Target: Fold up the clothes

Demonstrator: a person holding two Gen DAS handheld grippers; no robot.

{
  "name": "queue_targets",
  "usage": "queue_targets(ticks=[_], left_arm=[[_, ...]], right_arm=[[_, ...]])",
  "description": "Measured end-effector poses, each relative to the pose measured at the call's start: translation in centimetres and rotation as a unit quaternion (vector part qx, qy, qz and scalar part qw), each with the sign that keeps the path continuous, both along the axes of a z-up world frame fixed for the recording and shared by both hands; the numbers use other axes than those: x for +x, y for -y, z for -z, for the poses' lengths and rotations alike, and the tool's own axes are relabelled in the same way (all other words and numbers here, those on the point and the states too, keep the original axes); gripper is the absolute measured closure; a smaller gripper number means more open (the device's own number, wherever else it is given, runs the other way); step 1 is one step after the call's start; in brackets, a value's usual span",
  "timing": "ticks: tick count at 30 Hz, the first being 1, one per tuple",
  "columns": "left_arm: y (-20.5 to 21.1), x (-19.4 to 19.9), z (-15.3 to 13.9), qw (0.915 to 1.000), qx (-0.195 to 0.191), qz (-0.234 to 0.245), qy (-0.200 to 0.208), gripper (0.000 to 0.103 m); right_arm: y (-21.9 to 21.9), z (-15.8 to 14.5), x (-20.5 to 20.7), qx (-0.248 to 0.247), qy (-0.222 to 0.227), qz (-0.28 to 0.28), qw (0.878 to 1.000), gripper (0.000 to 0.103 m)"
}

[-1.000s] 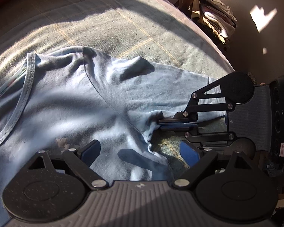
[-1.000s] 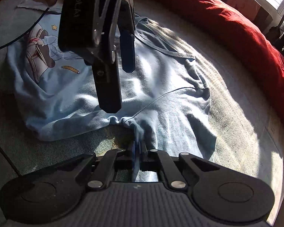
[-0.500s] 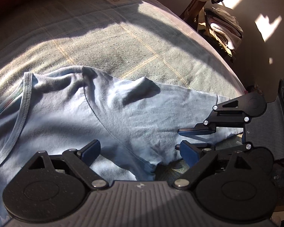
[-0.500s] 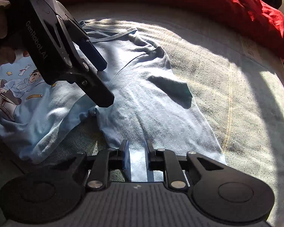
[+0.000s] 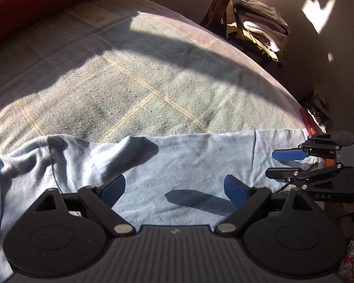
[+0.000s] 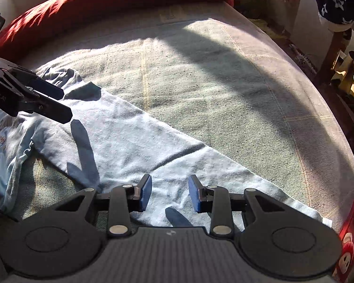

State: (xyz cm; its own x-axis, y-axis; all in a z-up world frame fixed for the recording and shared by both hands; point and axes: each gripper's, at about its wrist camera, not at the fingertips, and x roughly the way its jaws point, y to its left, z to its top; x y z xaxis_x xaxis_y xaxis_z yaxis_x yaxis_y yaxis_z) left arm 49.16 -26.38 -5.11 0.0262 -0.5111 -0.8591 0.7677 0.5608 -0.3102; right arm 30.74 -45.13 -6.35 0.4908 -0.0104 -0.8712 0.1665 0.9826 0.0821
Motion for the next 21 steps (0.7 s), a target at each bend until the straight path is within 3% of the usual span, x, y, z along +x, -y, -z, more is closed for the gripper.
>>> queue_targets(ticks=[5,9,14,19,21], left_arm=[[1.8,1.9,2.6,0.9984,0.017,-0.044,0.032,0.013],[3.2,4.1,2.4,0.9949,0.024,-0.084,0.050,0.013],[2.6,4.7,-0.6,0.9933,0.015,-0.100,0.055,0.013],[-2.8,2.4,-5.0,0.9896,0.018,-0.110,0.091,0.013],[-5.6,0.9,-6.0,0.9866,0.034,-0.121,0.105,0.013]], right_arm=[[2.4,1.7,-2.8,0.004,-0.005,0.044,0.999,0.058],[2.8,2.1,-4.8,0.012,0.002,0.057,0.998,0.040],[2.9,2.3,-4.9,0.039,0.004,0.064,0.997,0.022],[2.1,2.8,-4.2,0.047,-0.008,0.044,0.998,0.000],[1.8,3.0,-4.0,0.044,-0.017,0.039,0.998,0.000]])
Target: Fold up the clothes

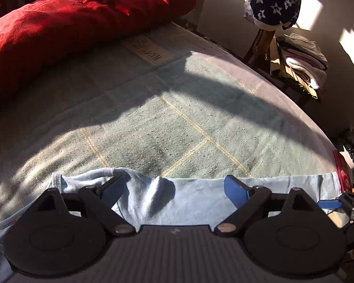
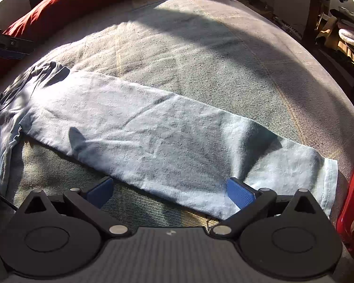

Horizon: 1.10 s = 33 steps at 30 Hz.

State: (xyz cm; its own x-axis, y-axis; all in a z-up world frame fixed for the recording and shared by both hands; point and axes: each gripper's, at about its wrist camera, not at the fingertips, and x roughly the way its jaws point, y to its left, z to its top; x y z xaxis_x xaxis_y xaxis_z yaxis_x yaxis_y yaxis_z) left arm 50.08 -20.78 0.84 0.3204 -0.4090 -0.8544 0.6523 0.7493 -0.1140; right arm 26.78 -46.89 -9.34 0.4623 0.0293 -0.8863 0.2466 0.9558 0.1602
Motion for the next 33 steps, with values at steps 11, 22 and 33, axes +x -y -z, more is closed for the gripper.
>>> queue_targets(ticks=[11,22,33], left_arm=[[-14.0,-8.5,1.9,0.9905,0.041,-0.126,-0.038,0.013],[-23.5,-10.8,2.7,0.9719,0.000,-0.202,-0.122,0.013],[-23.8,-2.9,5.0,0.9782,-0.071,-0.162,-0.108,0.013]], right_arm=[[-2.6,1.1,1.6,-0.076,-0.064,-0.037,0.994,0.000],[-5.3,-4.2,4.4,-0.065,-0.070,-0.049,0.994,0.000],[-22.9,-6.0,14.6,0.041,0.018,-0.217,0.975,0.000]])
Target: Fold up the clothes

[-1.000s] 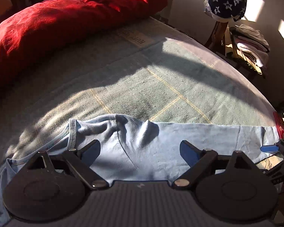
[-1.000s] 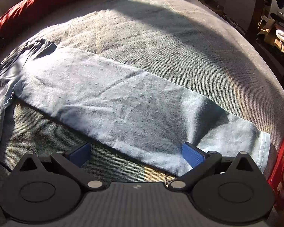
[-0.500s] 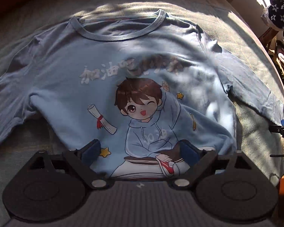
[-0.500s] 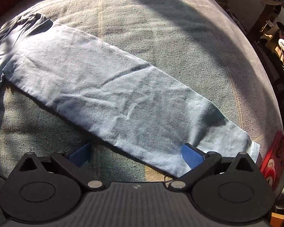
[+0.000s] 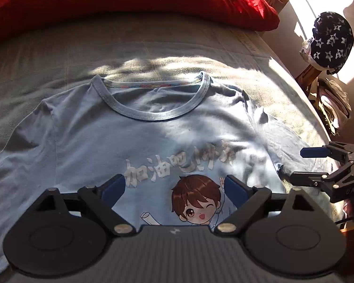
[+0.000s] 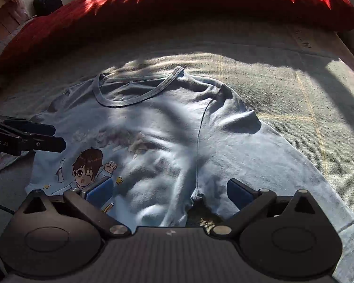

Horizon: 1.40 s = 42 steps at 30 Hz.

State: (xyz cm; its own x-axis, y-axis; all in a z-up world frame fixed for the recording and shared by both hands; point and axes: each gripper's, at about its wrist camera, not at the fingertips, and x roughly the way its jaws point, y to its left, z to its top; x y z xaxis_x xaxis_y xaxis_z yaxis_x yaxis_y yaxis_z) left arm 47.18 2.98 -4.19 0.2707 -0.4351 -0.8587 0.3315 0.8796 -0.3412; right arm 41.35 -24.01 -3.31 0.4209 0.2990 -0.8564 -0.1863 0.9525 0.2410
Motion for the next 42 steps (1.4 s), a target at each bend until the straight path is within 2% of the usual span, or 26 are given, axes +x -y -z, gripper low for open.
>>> queue_targets(ticks=[2,4,7,10,14,16,18,20,25,34,35,38,42], left_arm=[[-0.7,0.3,2.2,0.9990,0.006,-0.012,-0.044,0.013],[-2.1,-0.6,2.9,0.9989,0.011,-0.018,-0.041,0.014],[-3.8,-2.5,1.1,0.9994,0.007,-0.022,-0.024,0.014],[-5.1,-5.0,-0.9,0.9990,0.040,-0.018,0.004,0.014],[-5.9,-8.8,-2.0,0.9977,0.066,-0.005,0.010,0.017],[-6.2,-10.3,-1.5,0.9984,0.053,-0.017,-0.006,0.031],[-6.3,-11.1,-0.3,0.9976,0.049,-0.038,-0.031,0.054],[-6.4,-11.4,0.9,0.9954,0.044,-0.068,-0.050,0.063],[-6.8,-12.1,2.6,0.9867,-0.005,-0.135,-0.090,0.063],[-5.1,-13.6,3.0,0.9858,-0.012,-0.133,-0.102,0.063],[-5.1,-13.7,3.0,0.9857,-0.011,-0.135,-0.100,0.067],[-4.9,-13.6,2.7,0.9867,-0.009,-0.132,-0.094,0.092],[-5.3,-12.9,0.9,0.9891,-0.016,-0.133,-0.062,0.093]], right_arm=[[-2.4,0.7,0.5,0.007,-0.008,-0.024,1.000,0.000],[-3.7,1.5,0.5,0.005,-0.027,-0.046,0.999,0.000],[-4.1,2.1,-0.5,-0.032,-0.044,-0.069,0.996,0.000],[-3.6,1.4,-2.3,-0.053,-0.044,-0.089,0.994,0.000],[-3.2,0.5,-4.5,-0.071,-0.048,-0.115,0.990,0.000],[-3.0,0.6,-5.4,-0.078,-0.054,-0.120,0.988,0.000],[-2.9,0.8,-6.1,-0.079,-0.060,-0.119,0.988,0.000],[-2.9,1.0,-6.7,-0.071,-0.067,-0.111,0.989,0.000],[-2.8,1.2,-8.1,-0.044,-0.079,-0.097,0.991,0.000],[-3.3,1.9,-9.8,-0.013,-0.104,-0.090,0.990,0.000],[-3.3,1.9,-9.9,-0.009,-0.104,-0.091,0.990,0.000],[-3.7,2.0,-10.1,0.009,-0.108,-0.091,0.990,0.000],[-4.2,2.3,-10.0,0.048,-0.111,-0.091,0.989,0.000]])
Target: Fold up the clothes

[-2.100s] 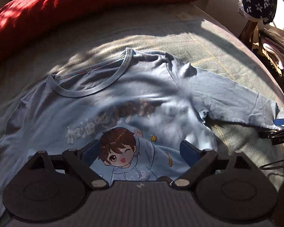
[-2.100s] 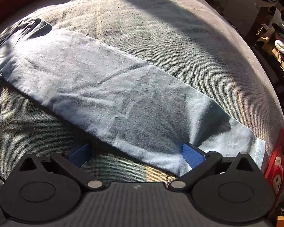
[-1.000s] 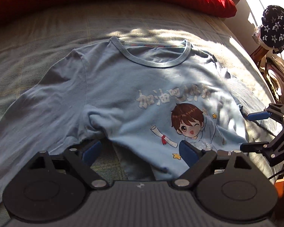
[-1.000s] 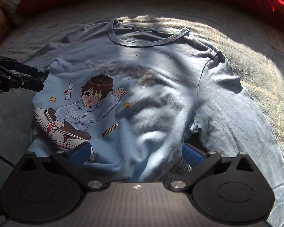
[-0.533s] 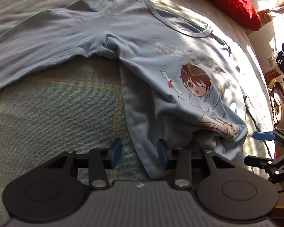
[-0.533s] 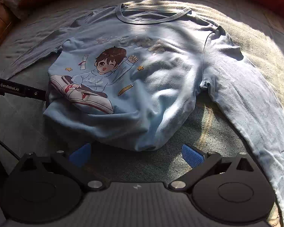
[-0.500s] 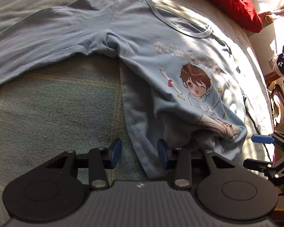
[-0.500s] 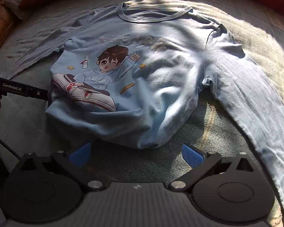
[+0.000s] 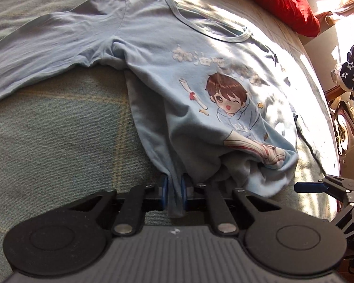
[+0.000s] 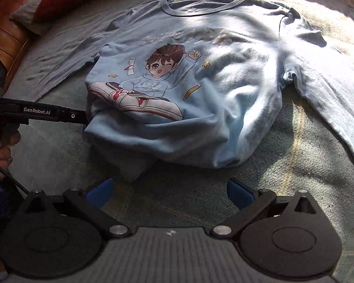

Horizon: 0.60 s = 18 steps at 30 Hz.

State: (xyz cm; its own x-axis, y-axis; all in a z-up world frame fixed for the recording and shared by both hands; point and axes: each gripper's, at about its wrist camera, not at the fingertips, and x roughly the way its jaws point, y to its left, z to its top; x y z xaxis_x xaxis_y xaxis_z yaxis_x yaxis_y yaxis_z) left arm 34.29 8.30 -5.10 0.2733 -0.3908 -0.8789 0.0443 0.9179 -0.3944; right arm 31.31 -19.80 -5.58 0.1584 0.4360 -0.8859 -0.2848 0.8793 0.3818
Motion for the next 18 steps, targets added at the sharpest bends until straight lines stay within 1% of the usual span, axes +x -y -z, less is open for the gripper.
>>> queue_targets(ticks=[3,5,6,7,8,10,11,12,14,18], left_arm=[[-0.6,0.5,-0.8,0.9998,-0.005,0.000,0.017,0.093],[-0.7,0.6,-0.1,1.0000,0.001,0.004,0.003,0.092],[-0.8,0.3,0.1,1.0000,0.000,0.002,-0.003,0.090],[-0.8,0.0,0.4,1.0000,-0.001,0.000,-0.008,0.088],[-0.9,-0.4,0.7,0.9999,-0.003,-0.003,-0.013,0.086],[-1.0,-1.0,1.2,0.9997,-0.006,-0.008,-0.023,0.078],[-1.1,-1.2,1.4,0.9996,-0.009,-0.011,-0.026,0.072],[-1.1,-1.5,1.6,0.9994,-0.013,-0.014,-0.029,0.068],[-1.0,-1.5,1.9,0.9993,-0.017,-0.015,-0.031,0.068],[-0.5,-0.9,2.0,0.9993,-0.023,-0.010,-0.026,0.068]], right_arm=[[-0.7,0.3,0.0,0.036,-0.003,-0.001,0.999,0.000],[-1.2,0.8,0.0,0.058,-0.011,0.000,0.998,0.000],[-1.5,1.1,0.1,0.068,-0.019,0.001,0.997,0.002],[-1.9,1.3,0.1,0.068,-0.020,0.001,0.998,0.005],[-2.3,1.5,0.0,0.067,-0.022,0.001,0.998,0.006],[-2.9,1.7,-0.1,0.068,-0.022,-0.011,0.997,0.011],[-3.2,1.8,-0.1,0.064,-0.018,-0.016,0.998,0.012],[-3.4,1.9,-0.1,0.062,-0.017,-0.022,0.998,0.013],[-3.7,1.9,0.2,0.057,-0.009,-0.023,0.998,0.017],[-3.7,1.8,0.9,0.061,-0.011,-0.011,0.998,0.017]])
